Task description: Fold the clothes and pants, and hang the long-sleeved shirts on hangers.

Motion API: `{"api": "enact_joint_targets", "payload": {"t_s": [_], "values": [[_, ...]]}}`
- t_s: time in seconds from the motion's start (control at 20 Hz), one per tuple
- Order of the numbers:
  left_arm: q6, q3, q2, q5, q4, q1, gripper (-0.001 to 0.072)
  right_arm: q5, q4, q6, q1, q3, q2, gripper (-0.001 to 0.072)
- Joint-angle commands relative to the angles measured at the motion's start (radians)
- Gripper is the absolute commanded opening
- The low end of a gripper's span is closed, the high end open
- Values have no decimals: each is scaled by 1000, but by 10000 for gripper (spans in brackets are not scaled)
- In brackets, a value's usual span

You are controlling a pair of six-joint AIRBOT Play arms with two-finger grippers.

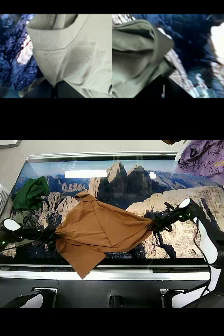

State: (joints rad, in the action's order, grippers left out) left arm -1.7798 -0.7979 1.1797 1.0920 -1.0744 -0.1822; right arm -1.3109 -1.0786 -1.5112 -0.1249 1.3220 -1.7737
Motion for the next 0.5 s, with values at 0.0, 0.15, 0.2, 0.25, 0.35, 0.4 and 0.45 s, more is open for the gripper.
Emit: {"api": "enact_joint_targets", "payload": {"t_s": [0.0, 0.15, 0.2, 0.25, 0.35, 0.4, 0.45], "values": [[0, -2, 0, -2, 0, -1, 18, 62, 14, -3, 15, -1, 11, 25], [9, -46, -16, -3, 0, 3, 17, 84, 17, 1, 14, 29, 105, 25], [9, -79, -27, -3, 0, 5, 18, 84, 19, 5, 14, 51, 148, 25], [18, -129, -42, -6, 0, 5, 17, 85, 19, 5, 14, 82, 201, 25], [63, -264, -84, -8, 0, 5, 17, 86, 11, 5, 14, 165, 313, 26], [94, -346, -107, -8, 0, 5, 17, 89, 6, 4, 14, 213, 371, 26], [109, -439, -135, -8, -4, 5, 17, 89, -9, -4, 14, 267, 434, 26]]}}
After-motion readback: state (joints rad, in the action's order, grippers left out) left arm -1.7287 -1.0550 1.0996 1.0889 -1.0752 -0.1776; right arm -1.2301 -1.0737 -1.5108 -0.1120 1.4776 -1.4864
